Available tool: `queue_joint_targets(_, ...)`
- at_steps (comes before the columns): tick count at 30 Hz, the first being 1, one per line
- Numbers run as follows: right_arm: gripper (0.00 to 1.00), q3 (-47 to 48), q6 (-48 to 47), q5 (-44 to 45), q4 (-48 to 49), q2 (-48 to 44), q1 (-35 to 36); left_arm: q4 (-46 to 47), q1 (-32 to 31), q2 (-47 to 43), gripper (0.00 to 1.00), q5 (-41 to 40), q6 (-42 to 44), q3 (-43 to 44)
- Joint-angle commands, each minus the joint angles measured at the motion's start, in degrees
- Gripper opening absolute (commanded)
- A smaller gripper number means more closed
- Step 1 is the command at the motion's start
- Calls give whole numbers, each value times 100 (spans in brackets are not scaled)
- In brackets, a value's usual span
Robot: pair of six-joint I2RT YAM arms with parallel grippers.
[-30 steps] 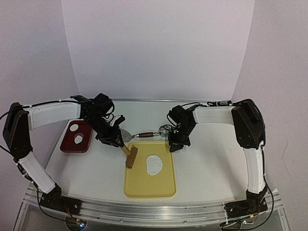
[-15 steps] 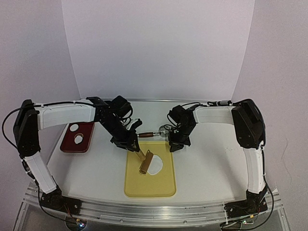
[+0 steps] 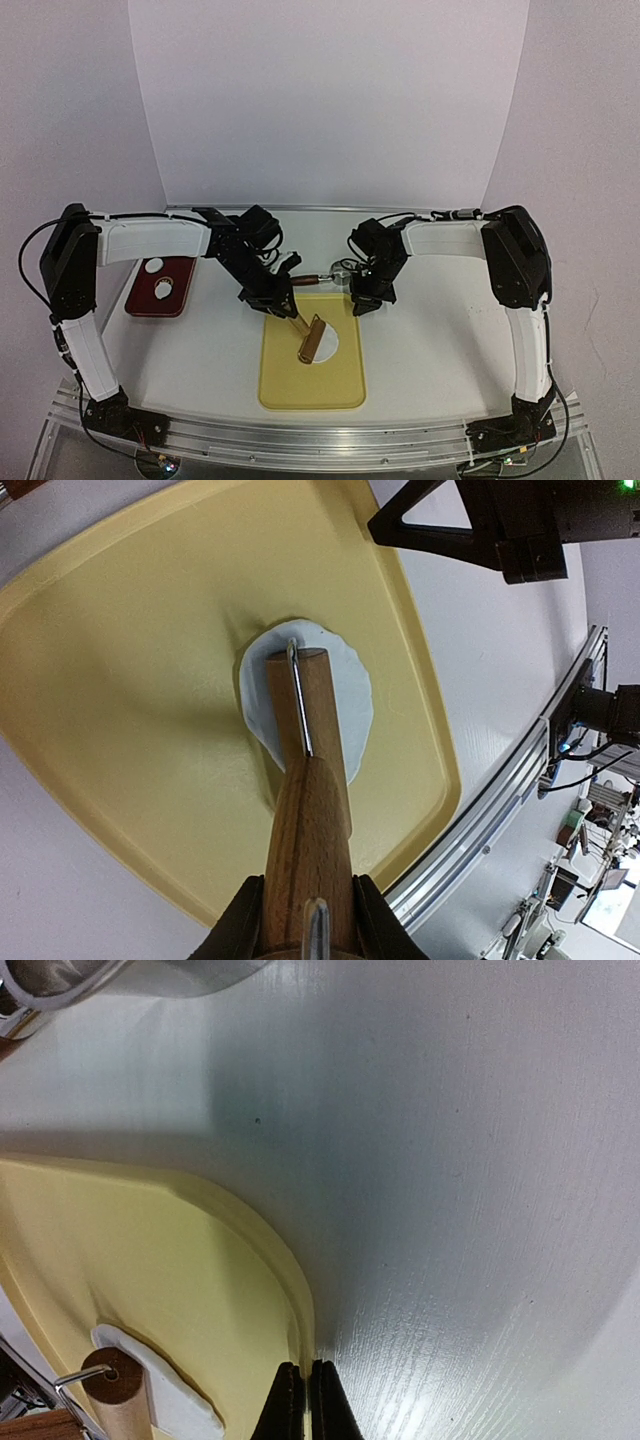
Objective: Roll out the dumpling wrappers from the dough
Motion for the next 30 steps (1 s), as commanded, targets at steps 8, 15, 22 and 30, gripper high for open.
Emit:
queue_joint_targets(8,0,134,27,243,-205,2,-77,423,-106,545,0,-308,-226,37)
queue_joint_targets(15,0,144,45,286,-207,-5,-77,-109,88,369,0,-935,-173,-91)
queue_joint_targets(22,0,136,49,298,-207,-8,-77,83,158,265,0,-830,-320,-266)
queue_joint_targets(30,0,166,44,304,-207,-21,-76,351,-72,784,0,-692,-422,110)
